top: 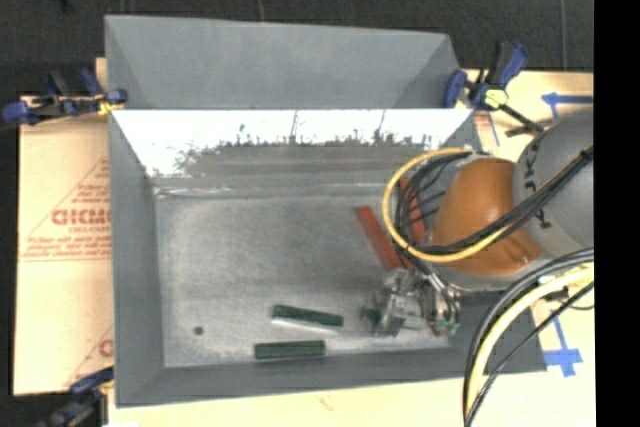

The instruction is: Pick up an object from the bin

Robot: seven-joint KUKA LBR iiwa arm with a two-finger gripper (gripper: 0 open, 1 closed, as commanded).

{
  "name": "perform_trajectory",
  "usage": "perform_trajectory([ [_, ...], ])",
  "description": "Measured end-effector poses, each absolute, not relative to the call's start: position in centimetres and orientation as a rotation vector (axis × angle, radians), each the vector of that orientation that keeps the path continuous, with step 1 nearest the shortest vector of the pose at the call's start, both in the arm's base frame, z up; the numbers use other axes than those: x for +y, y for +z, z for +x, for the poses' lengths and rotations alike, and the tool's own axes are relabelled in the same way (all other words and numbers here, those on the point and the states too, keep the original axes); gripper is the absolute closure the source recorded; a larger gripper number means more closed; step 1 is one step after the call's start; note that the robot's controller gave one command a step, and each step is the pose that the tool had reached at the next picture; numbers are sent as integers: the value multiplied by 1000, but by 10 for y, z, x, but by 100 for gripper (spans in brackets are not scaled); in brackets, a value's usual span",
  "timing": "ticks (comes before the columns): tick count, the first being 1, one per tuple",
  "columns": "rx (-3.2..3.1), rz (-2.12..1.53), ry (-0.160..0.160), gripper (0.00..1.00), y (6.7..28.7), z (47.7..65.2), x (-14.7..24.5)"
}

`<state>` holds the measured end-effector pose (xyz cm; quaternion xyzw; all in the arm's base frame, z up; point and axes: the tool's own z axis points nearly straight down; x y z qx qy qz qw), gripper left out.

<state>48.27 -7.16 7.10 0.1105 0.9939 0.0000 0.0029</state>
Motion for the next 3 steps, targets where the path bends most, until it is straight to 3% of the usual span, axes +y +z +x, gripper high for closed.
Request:
perform_trajectory([
  [3,3128,343,2,100,96,481,-71],
])
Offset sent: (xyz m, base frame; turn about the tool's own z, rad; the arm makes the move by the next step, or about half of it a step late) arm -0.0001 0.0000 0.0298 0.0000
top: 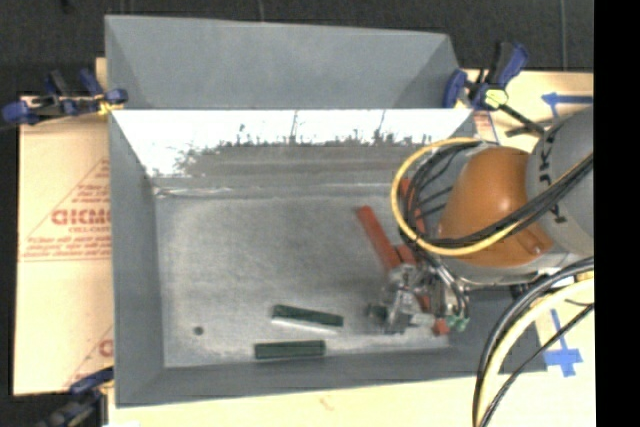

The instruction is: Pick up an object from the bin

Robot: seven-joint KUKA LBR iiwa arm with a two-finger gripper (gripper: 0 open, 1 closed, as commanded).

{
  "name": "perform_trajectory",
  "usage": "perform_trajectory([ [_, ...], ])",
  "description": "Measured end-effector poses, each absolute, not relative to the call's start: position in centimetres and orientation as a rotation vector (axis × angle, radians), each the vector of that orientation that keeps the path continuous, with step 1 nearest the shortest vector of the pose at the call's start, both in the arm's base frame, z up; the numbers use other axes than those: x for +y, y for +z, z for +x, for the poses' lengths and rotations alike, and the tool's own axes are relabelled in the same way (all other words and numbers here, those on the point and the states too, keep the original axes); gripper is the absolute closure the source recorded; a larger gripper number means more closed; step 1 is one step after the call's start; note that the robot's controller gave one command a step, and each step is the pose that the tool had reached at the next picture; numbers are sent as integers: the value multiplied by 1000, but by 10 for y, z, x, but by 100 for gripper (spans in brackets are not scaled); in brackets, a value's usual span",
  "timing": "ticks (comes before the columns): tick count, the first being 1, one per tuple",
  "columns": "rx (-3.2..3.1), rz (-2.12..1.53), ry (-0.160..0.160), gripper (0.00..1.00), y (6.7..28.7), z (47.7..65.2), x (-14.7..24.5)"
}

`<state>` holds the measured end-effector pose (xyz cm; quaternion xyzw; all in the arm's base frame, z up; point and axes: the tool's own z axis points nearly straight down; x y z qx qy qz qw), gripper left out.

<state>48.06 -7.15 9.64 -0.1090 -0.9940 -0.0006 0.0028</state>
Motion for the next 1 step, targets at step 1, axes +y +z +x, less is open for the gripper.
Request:
perform_trajectory([
  [1,-3118,-342,-2,100,119,480,-72],
])
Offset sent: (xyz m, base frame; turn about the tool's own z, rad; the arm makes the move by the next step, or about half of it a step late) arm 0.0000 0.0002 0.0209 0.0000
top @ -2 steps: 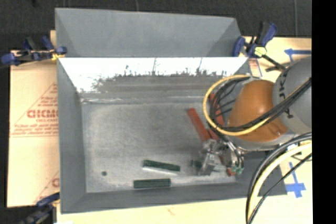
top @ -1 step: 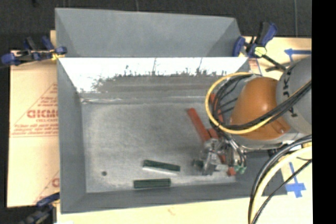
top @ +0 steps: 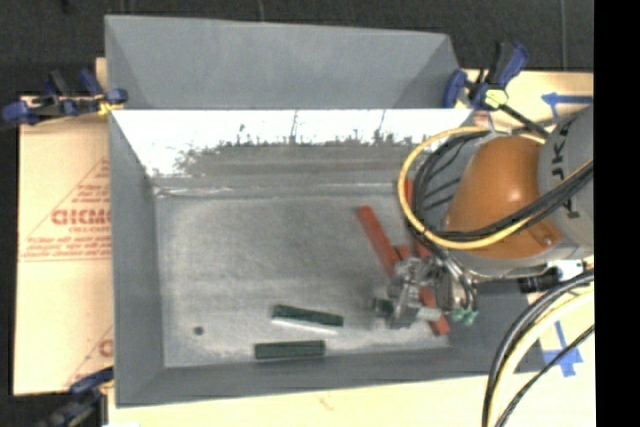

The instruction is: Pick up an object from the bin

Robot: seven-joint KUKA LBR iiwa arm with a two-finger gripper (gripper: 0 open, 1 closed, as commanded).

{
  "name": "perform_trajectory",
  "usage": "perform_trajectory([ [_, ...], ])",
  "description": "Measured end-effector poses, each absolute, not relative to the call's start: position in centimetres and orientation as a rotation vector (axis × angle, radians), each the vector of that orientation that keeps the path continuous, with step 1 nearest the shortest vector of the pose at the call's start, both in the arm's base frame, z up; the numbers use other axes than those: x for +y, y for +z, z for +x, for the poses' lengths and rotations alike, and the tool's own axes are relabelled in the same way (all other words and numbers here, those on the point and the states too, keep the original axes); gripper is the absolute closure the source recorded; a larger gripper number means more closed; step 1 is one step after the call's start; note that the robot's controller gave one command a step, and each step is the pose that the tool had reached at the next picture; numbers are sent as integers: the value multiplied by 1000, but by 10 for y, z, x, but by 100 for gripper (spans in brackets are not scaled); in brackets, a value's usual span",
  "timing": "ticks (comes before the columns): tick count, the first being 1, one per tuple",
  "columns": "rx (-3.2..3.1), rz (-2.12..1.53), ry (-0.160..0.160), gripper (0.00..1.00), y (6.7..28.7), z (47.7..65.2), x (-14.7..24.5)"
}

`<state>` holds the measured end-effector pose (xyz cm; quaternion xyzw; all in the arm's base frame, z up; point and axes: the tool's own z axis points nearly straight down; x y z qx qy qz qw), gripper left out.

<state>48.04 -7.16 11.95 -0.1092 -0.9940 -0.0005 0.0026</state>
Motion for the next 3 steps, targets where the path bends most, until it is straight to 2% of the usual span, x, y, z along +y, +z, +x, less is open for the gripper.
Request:
perform_trajectory([
  [3,-3126,-341,-1,100,171,483,-72],
])
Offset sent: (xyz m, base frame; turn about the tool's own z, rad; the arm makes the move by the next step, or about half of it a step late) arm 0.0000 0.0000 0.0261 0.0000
